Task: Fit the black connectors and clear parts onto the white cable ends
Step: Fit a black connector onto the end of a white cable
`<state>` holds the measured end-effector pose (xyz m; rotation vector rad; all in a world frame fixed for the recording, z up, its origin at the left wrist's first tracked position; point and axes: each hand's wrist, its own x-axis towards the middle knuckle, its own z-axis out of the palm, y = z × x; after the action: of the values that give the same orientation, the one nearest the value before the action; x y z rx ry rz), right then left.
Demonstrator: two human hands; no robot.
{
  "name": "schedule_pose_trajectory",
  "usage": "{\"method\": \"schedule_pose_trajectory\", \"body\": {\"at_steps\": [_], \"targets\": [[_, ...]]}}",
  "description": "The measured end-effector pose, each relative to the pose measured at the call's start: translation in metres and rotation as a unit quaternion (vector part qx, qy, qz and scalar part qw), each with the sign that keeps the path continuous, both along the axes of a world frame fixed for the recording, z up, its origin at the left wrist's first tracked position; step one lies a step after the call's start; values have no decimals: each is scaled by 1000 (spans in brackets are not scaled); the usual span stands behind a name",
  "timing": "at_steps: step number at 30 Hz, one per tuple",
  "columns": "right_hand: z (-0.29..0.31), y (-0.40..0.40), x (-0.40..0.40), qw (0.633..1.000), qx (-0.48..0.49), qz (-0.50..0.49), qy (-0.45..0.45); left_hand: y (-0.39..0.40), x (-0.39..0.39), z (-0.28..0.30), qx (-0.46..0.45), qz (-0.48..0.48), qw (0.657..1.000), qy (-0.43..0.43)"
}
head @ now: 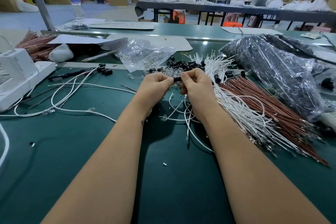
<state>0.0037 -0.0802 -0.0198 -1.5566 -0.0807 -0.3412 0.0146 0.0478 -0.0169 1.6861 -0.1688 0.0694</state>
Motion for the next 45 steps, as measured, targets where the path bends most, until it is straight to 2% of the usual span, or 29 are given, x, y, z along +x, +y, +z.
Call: {"method": "schedule_pose_trajectory", "body": {"at_steps": [3, 7, 18, 22, 32, 33, 36, 38, 43, 45], "targets": [[1, 0, 4, 999, -9, -50, 1, -3, 1, 0, 13, -30, 999, 1], [3, 0, 4, 998, 41, -25, 26, -3, 0, -2, 40, -21, 998, -39], [0, 8, 4, 997, 24, -74, 6, -9, -4, 6, 29, 6, 998, -51], [4, 8, 1, 993, 110, -27, 20, -6, -6, 9, 15, 9, 998, -61], [5, 13, 2, 982, 182, -8, 42, -2, -7, 10, -4, -3, 998, -56], [5, 13, 2, 986, 164, -8, 39, -1, -6, 9, 1, 2, 998, -56], [4, 10, 1, 1000, 14, -23, 13, 5, -4, 8, 50, 30, 996, -67], [4, 9, 0, 999, -32, -27, 0, 9, -3, 7, 62, 39, 995, -62], [7, 10, 1, 993, 103, 2, 58, 12, -3, 11, 31, -8, 999, -12], [8, 9, 1, 990, 127, 5, 58, 15, -4, 12, 21, -18, 1000, -3]]}}
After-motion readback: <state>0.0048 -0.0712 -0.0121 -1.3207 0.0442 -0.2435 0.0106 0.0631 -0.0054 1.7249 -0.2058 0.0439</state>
